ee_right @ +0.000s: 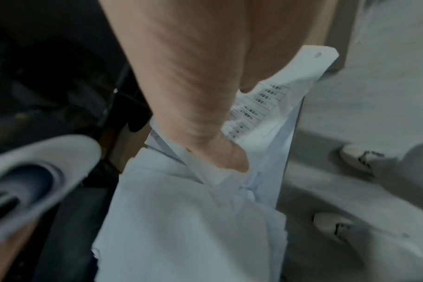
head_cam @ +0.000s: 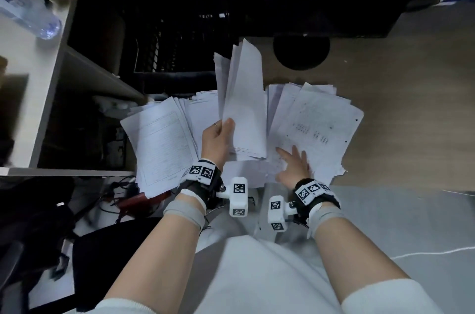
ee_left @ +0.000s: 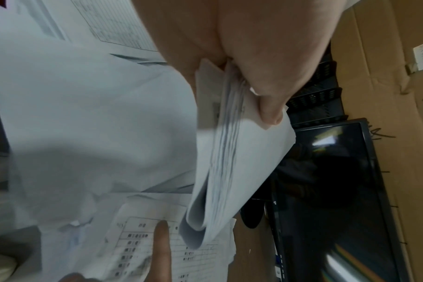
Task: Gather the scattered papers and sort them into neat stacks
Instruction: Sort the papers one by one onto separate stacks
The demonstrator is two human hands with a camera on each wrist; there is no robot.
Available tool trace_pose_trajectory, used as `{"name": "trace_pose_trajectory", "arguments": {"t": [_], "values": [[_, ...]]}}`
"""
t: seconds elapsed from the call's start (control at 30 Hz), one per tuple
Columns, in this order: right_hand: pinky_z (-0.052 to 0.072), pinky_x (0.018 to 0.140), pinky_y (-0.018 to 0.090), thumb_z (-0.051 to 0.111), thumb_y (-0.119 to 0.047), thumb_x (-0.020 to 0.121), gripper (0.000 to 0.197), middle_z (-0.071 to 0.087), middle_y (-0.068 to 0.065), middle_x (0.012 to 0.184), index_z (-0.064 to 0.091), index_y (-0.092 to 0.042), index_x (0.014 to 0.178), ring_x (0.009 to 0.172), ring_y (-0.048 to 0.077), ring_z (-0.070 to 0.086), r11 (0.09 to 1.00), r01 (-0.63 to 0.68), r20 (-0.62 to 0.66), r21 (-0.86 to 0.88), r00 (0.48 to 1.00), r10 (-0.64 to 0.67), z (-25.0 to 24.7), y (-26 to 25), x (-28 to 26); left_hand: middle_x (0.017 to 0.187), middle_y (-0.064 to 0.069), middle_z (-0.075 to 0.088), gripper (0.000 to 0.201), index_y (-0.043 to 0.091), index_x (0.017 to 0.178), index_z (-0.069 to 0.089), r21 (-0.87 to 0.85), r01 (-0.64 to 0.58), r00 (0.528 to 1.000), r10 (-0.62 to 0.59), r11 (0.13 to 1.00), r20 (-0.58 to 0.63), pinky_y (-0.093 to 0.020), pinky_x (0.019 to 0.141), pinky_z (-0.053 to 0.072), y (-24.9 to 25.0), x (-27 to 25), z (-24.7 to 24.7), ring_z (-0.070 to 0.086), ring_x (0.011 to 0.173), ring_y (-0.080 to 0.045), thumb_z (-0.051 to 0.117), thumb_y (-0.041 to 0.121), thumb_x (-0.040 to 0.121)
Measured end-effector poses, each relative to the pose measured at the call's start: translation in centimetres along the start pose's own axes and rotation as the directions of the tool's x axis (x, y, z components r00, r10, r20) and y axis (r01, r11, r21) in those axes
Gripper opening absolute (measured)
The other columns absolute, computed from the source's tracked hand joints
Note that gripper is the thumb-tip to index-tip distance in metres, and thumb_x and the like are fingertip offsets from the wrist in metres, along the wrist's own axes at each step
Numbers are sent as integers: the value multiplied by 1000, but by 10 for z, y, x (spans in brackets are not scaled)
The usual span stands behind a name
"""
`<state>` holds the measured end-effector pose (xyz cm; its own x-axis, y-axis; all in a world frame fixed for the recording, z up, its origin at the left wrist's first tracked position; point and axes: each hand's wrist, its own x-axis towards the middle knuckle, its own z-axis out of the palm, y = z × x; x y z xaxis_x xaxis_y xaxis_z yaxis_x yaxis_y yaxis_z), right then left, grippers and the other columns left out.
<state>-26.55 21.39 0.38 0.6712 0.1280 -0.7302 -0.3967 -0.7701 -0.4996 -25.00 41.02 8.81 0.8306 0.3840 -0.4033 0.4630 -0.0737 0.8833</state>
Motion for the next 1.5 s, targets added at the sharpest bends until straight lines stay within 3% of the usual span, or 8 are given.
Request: {"name": "trace_pose_trajectory", "arguments": {"t": [0.13,0.27,0.57,0.8,1.03,1.13,1.37,1.5], "values": [[26,118,35,61,-6,90,62,35,-3,156,44,-28,146,145,18,29,893,147,-137,426,986,-97,-26,-13,-15,67,-5,29,40,9,70,39,-31,-12,1000,12,999,24,-27,57,26,4,-8,17,29,62,-15,57,28,101],[40,110,39,61,-32,92,52,46,-15,147,47,-41,141,132,6,46,679,243,-189,693,970,-154,-72,-42,-32,72,-5,36,40,6,71,44,-99,-16,996,24,995,83,-31,63,28,17,-16,44,33,68,-18,59,28,101],[49,103,37,67,-17,92,75,52,-4,142,26,-35,151,121,11,57,700,395,-247,595,919,-309,-134,-47,-57,99,-2,78,23,8,107,70,-326,171,940,-55,930,338,-30,85,56,58,-38,90,72,96,-20,58,27,102],[50,87,14,47,2,98,63,52,-7,141,34,-29,151,116,-2,57,682,464,-250,565,884,-395,-157,-38,-67,105,-11,77,32,9,106,72,-347,120,972,-39,930,232,-40,97,55,80,-51,110,73,102,-28,50,32,105],[45,95,9,38,10,93,69,46,-10,149,47,-33,145,125,2,51,692,555,-302,462,832,-466,-179,-46,-79,89,-5,76,33,5,104,73,-310,-18,976,84,951,202,-17,64,53,84,-61,119,71,71,-7,49,27,106],[54,81,19,38,8,92,66,55,-10,138,53,-34,141,101,0,64,650,522,-284,553,851,-442,-178,-50,-79,97,-10,78,22,9,98,74,-315,-94,969,159,945,189,-33,82,58,80,-61,114,74,90,-21,56,21,103],[49,96,25,76,-39,83,78,52,-10,135,37,-26,148,119,3,55,680,540,-213,496,835,-508,-167,-57,-83,92,-6,79,7,13,98,74,-233,-178,962,218,956,162,-33,81,59,78,-55,102,74,86,-16,69,11,95],[49,97,22,78,-28,83,77,54,-3,138,37,-18,146,119,3,55,704,487,-241,516,872,-426,-158,-70,-83,99,-14,77,12,5,100,76,-178,-182,965,210,967,156,-46,90,59,75,-45,90,74,96,-27,71,14,93]]}}
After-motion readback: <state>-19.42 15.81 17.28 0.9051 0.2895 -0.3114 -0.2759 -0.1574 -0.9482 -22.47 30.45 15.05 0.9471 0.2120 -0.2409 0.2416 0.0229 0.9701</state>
